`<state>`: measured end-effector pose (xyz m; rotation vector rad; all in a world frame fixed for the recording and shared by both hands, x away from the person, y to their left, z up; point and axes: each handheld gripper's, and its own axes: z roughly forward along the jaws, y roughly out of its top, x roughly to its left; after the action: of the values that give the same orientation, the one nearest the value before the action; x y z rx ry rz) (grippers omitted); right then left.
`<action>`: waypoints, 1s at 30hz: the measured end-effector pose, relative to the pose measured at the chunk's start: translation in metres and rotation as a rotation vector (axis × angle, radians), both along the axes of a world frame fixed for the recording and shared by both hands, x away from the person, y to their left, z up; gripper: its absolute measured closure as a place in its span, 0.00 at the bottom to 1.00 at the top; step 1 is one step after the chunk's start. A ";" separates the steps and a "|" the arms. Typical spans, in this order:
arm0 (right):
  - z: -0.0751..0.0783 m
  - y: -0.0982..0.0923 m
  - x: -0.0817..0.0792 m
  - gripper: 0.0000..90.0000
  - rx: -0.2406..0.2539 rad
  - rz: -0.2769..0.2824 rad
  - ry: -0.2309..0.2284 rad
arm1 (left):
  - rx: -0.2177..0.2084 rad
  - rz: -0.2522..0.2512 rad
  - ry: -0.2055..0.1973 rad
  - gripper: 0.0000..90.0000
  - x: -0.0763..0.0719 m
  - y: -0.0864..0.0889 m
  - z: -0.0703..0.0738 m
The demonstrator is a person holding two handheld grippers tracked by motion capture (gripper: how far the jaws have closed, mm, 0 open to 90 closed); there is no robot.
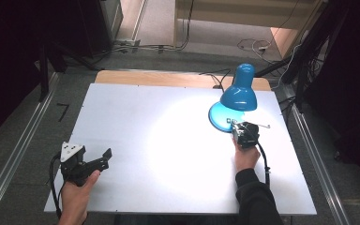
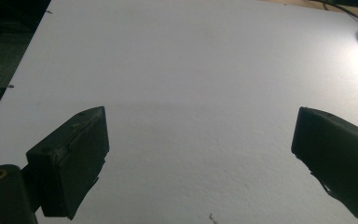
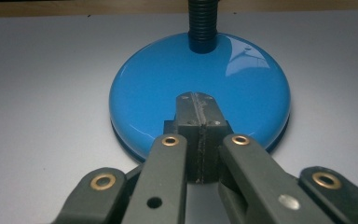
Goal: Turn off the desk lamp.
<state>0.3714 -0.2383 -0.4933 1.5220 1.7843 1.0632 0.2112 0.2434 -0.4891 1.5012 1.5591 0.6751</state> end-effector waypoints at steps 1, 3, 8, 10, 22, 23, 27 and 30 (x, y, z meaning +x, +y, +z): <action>-0.002 0.000 0.002 0.97 -0.001 0.009 -0.001 | 0.000 0.000 -0.001 0.06 0.000 0.000 0.000; -0.006 0.001 0.004 0.97 0.003 0.006 0.009 | -0.001 0.001 0.005 0.05 0.000 0.000 0.000; -0.006 0.003 0.005 0.97 0.017 0.007 -0.011 | -0.009 0.002 -0.002 0.06 -0.001 0.000 0.001; -0.006 0.003 0.005 0.97 0.020 0.004 -0.014 | -0.008 0.000 0.004 0.06 -0.001 0.000 0.000; -0.010 0.003 0.008 0.97 0.035 -0.008 -0.041 | -0.017 -0.006 0.005 0.06 -0.001 -0.002 0.000; -0.010 0.003 0.008 0.97 0.037 -0.006 -0.039 | -0.012 -0.008 0.000 0.06 -0.002 -0.002 0.000; -0.011 0.005 0.009 0.97 0.015 0.009 -0.050 | -0.019 -0.003 -0.002 0.06 -0.002 0.001 0.001; -0.011 0.005 0.010 0.97 0.014 0.003 -0.042 | -0.029 -0.008 0.010 0.06 -0.001 0.001 -0.001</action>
<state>0.3818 -0.2330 -0.5043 1.4949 1.7549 1.1033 0.2098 0.2443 -0.4901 1.4902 1.5633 0.6388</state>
